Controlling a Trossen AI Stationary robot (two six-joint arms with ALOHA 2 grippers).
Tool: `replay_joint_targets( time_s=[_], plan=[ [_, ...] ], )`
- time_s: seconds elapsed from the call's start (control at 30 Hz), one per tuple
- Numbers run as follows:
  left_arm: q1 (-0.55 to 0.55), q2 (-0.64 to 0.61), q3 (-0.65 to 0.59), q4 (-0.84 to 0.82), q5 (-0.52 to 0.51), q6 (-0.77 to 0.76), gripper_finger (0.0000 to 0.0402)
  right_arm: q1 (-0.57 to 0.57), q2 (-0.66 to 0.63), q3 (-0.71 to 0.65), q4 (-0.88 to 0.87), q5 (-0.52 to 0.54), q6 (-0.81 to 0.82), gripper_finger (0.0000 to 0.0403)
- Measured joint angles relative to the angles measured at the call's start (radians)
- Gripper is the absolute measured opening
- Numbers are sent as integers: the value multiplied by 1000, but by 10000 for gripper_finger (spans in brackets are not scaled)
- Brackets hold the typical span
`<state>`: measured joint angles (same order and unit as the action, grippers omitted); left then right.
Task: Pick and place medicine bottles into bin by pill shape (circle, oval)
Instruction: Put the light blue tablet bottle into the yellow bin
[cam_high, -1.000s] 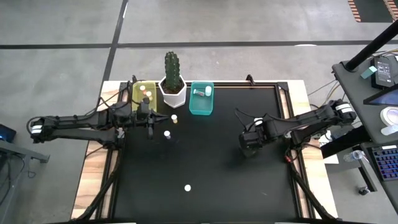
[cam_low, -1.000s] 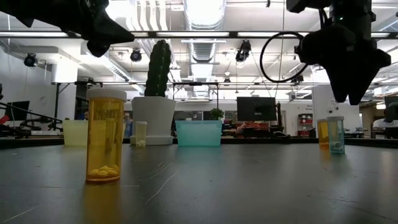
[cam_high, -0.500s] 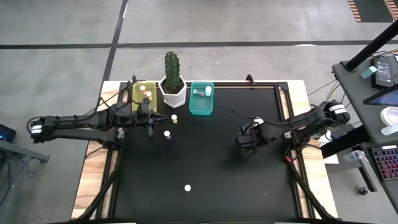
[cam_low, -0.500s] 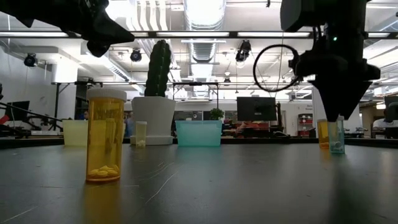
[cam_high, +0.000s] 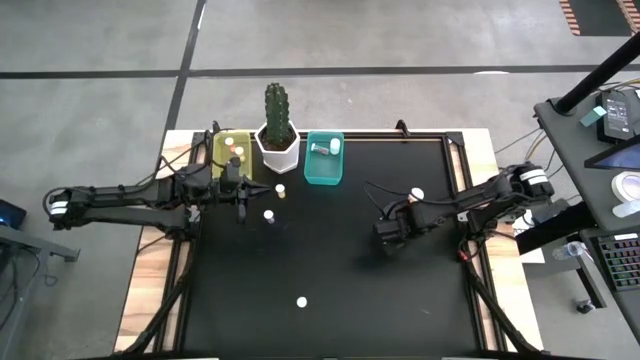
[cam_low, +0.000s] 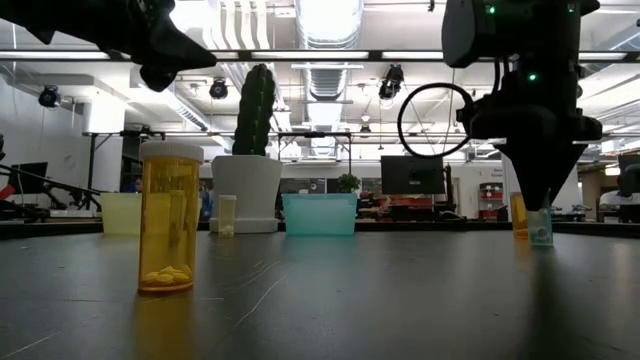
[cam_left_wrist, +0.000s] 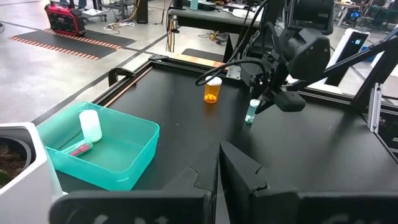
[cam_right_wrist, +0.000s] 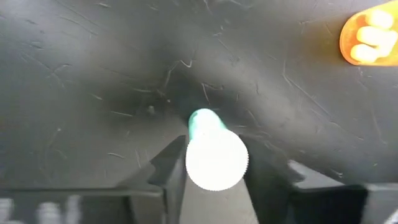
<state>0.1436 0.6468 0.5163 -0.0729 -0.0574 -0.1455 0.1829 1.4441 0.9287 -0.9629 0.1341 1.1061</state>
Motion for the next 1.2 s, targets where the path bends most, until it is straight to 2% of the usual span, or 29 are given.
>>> replay_joint_targets(
  time_s=[0.17, 0.47, 0.57, 0.77, 1.0, 1.2],
  plan=[
    [0, 0, 0, 6, 0, 0, 0, 0, -3, 0, 4, 0, -9, 96],
    [-5, 45, 0, 7, 0, -6, 0, 0, -35, 35, 48, 51, -88, 122],
    [-16, 89, 0, 29, 0, -6, 0, 0, -49, 47, 136, 63, -171, 114],
    [-42, 186, 6, 129, 9, -5, 0, -6, -70, 48, 433, 80, -383, 106],
    [-57, 292, 6, 277, 130, -6, 0, -39, -68, 47, 741, 79, -624, 109],
    [-110, 411, 6, 439, 150, -25, 0, -64, -68, 47, 847, 76, -715, 108]
  ],
)
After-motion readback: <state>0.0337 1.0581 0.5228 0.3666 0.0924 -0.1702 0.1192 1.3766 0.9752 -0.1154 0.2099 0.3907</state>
